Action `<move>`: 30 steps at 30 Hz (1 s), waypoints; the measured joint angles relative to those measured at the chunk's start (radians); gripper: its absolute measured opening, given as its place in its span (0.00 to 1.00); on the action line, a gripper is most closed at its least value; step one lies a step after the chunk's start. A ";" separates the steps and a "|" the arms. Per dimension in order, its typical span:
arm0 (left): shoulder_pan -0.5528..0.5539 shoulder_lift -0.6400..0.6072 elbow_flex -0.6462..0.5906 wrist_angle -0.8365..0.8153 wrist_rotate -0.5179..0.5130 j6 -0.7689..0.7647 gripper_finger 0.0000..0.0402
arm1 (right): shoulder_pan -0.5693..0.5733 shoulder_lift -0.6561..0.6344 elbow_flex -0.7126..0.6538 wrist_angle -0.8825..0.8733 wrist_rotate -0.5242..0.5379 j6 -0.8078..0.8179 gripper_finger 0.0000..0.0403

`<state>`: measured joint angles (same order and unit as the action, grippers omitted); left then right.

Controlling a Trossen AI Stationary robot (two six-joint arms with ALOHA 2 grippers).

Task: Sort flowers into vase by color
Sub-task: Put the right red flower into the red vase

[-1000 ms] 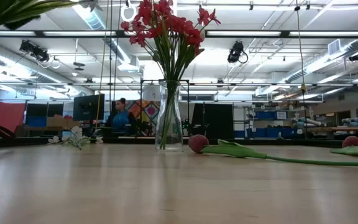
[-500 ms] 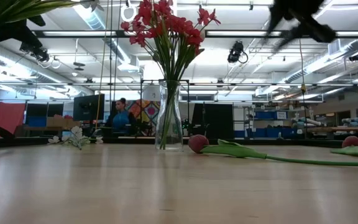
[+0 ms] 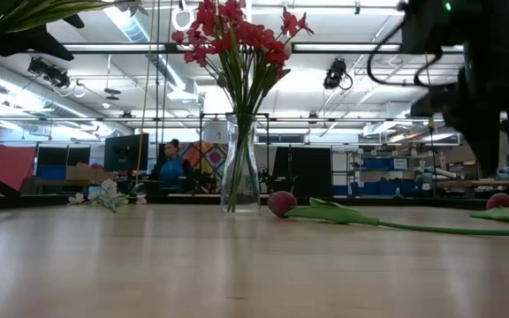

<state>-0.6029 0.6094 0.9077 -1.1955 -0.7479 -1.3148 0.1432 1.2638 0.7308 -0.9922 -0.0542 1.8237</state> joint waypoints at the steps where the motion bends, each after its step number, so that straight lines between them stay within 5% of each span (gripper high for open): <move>1: 0.002 0.000 0.000 0.000 0.000 0.000 0.75 | 0.008 0.001 -0.032 0.039 0.001 0.030 0.37; 15: 0.018 0.000 0.000 -0.001 0.000 -0.006 0.75 | 0.027 -0.004 -0.220 0.220 0.059 0.157 0.35; 30: 0.041 0.000 0.000 -0.032 0.000 0.017 0.75 | 0.035 0.004 -0.190 0.238 0.111 0.201 0.02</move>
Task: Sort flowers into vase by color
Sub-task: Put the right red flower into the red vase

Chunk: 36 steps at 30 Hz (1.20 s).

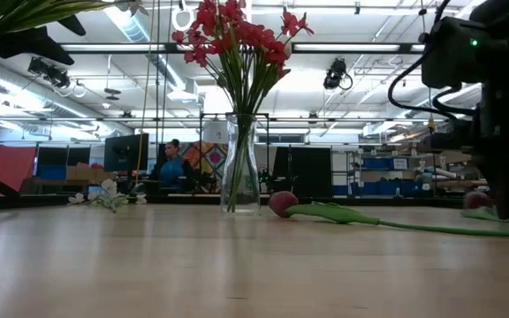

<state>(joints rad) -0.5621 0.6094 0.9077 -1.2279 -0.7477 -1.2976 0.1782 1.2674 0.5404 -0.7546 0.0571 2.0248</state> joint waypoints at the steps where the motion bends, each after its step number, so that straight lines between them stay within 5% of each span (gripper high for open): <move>1: 0.000 0.000 0.000 -0.010 0.000 0.000 0.75 | 0.001 -0.001 0.019 -0.010 0.014 -0.002 0.02; 16: 0.000 -0.001 0.000 0.022 0.138 0.249 0.75 | 0.008 -0.077 0.319 -0.258 0.348 -0.136 0.01; 28: 0.000 0.005 0.000 0.451 0.124 0.529 0.75 | 0.054 -0.075 0.627 -0.190 0.733 -0.775 0.00; 36: 0.000 0.112 0.000 0.962 0.158 0.942 0.75 | 0.028 -0.076 0.747 0.074 0.653 -1.314 0.01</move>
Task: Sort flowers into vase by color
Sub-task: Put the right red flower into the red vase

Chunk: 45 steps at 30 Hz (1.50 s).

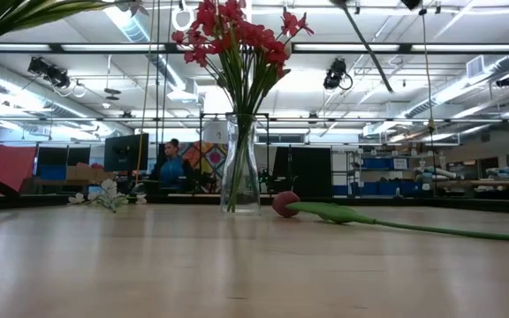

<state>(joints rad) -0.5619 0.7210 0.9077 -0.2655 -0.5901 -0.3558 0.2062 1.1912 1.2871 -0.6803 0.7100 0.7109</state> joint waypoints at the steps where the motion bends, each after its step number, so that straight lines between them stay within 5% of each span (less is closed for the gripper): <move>1: 0.005 0.015 0.000 0.038 0.000 0.022 0.75 | 0.000 0.000 0.006 0.045 -0.009 -0.046 0.01; 12: 0.106 0.223 0.032 0.297 0.106 0.027 0.73 | -0.008 0.060 0.010 0.618 -0.293 -0.465 0.01; 22: 0.186 0.440 0.321 0.122 0.164 0.089 0.71 | -0.019 0.150 0.009 0.842 -0.503 -0.531 0.01; 34: 0.243 0.562 0.458 0.074 0.199 0.058 0.70 | -0.035 0.224 0.009 0.932 -0.607 -0.520 0.02; 45: 0.252 0.578 0.459 0.088 0.200 0.009 0.43 | -0.038 0.230 0.009 0.934 -0.625 -0.506 0.02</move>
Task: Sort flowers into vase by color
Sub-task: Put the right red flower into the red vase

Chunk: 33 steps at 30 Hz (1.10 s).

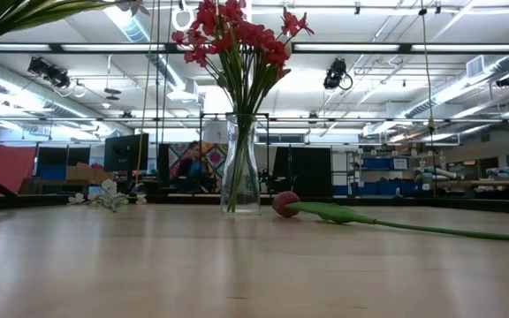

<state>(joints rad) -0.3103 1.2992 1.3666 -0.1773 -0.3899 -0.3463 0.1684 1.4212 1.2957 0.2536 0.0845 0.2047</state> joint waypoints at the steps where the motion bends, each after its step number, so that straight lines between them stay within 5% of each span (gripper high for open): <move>1: 0.000 0.008 0.000 0.002 0.000 -0.003 0.42 | -0.001 0.000 0.000 0.000 0.000 0.001 0.02; 9: 0.010 0.039 0.000 0.032 -0.013 -0.009 0.38 | -0.001 0.000 0.000 -0.022 -0.004 0.003 0.02; 17: 0.021 0.035 0.000 0.023 -0.012 0.080 0.04 | -0.005 -0.001 0.001 -0.063 0.022 0.057 0.04; 23: -0.038 -0.023 -0.003 -0.019 -0.035 0.322 0.02 | -0.017 -0.023 -0.001 -0.146 0.039 0.167 0.23; 27: -0.078 -0.132 0.001 -0.080 -0.051 0.343 0.02 | -0.020 -0.064 -0.001 -0.165 0.087 0.212 0.36; 33: -0.197 -0.283 0.001 -0.228 -0.061 0.416 0.02 | -0.019 -0.134 0.000 -0.235 0.172 0.220 0.40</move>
<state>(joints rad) -0.5074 1.0166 1.3678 -0.4053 -0.4511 0.0694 0.1497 1.2875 1.2957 0.0190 0.2562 0.4244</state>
